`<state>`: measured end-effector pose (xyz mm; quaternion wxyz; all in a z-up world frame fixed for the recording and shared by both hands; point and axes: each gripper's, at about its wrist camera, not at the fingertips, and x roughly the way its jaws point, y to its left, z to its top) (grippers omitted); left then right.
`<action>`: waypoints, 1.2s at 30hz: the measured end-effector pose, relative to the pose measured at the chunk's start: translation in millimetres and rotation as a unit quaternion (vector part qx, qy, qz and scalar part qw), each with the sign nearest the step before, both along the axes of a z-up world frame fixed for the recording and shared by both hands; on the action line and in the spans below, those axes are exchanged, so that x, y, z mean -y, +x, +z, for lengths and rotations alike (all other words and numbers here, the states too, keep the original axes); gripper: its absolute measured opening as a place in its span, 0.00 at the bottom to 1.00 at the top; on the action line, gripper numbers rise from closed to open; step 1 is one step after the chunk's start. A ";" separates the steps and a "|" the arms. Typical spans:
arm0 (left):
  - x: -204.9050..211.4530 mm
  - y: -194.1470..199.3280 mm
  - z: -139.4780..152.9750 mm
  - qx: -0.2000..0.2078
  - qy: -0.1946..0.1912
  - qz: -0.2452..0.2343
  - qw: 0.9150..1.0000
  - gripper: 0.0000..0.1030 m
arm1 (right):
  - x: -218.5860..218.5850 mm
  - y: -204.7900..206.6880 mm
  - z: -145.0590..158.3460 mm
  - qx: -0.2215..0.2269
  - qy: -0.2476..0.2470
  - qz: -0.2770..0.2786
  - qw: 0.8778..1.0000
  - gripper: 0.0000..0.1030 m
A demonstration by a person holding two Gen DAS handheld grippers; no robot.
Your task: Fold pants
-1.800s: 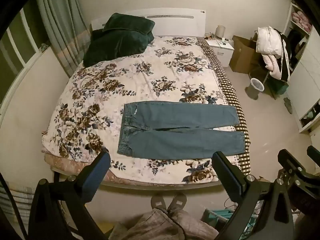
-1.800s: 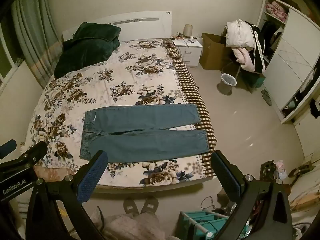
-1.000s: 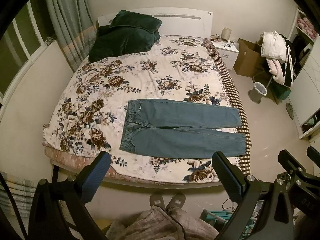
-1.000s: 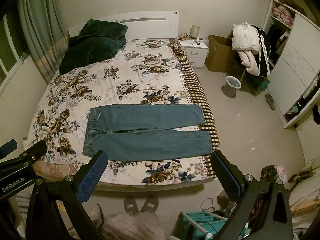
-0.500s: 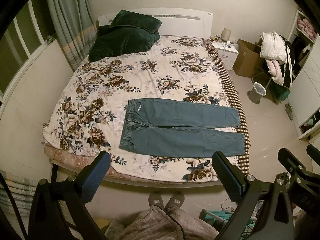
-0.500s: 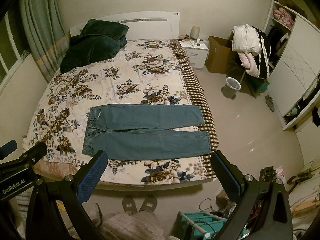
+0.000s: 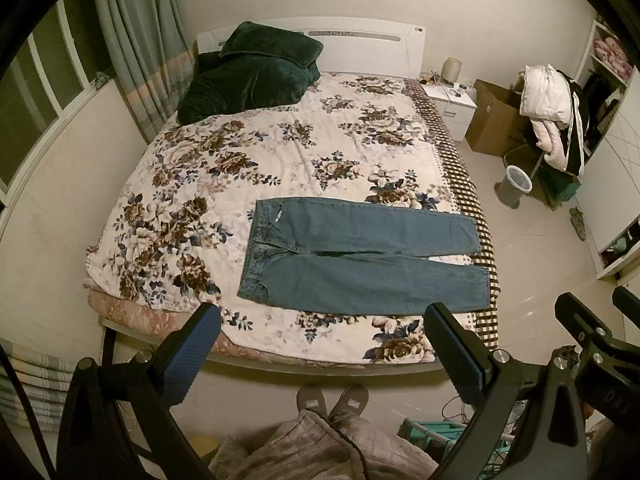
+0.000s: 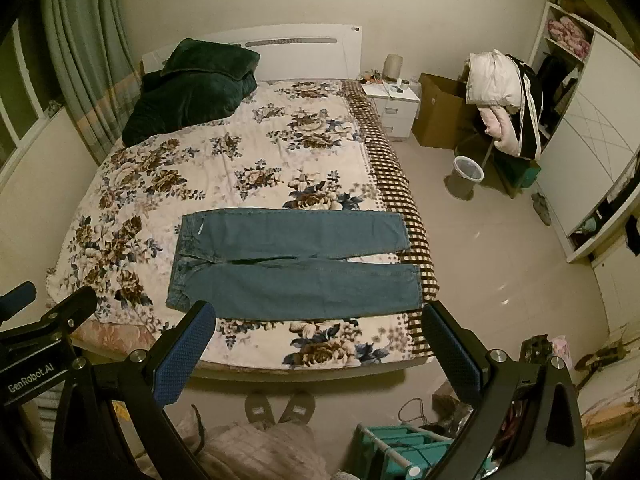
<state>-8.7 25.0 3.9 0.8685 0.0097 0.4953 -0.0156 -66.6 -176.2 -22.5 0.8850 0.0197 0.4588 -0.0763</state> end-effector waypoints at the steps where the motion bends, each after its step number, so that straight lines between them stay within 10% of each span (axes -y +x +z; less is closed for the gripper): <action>1: -0.5 0.1 0.1 0.000 -0.001 0.000 1.000 1.00 | 0.4 -0.2 0.4 0.000 0.000 0.001 1.000 1.00; 36: 4.9 -3.5 5.8 0.004 -0.018 0.008 1.000 1.00 | 2.9 0.3 -2.7 0.000 -0.002 0.010 1.000 1.00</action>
